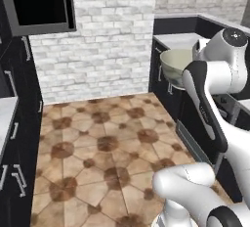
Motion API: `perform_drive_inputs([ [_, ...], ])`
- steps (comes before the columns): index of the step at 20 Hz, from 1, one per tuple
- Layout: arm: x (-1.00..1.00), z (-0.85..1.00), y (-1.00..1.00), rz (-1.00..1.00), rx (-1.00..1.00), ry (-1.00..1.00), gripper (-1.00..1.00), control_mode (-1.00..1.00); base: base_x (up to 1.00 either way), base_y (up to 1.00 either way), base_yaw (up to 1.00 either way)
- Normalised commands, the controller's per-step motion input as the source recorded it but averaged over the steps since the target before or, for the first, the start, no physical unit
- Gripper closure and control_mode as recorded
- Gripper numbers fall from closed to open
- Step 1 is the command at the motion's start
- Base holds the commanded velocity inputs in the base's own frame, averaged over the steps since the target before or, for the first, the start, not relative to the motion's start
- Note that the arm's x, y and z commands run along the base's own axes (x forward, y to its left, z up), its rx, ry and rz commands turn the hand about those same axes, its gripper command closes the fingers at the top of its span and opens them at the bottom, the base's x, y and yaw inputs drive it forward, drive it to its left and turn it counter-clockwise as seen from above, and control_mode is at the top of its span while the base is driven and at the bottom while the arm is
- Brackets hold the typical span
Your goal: Pick the avocado from the sink and place it in the bowl. Then pick the bowl and place it in the microwave. Then close the microwave door and press the start button.
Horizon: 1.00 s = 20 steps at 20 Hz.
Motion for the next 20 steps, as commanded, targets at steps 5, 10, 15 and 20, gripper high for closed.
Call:
perform_drive_inputs([
  [5, 0.00, 0.00, 0.00, 0.00, 0.00, 0.00, 1.00, 1.00, 1.00, -0.08, 0.00],
  [10, 0.00, 0.00, 0.00, 0.00, 0.00, 0.00, 1.00, 1.00, 1.00, -0.08, -0.02],
  [15, 0.00, 0.00, 0.00, 0.00, 0.00, 0.00, 1.00, 1.00, 1.00, -0.08, -0.06],
  [20, 0.00, 0.00, 0.00, 0.00, 0.00, 0.00, 1.00, 1.00, 1.00, -0.19, -0.05],
])
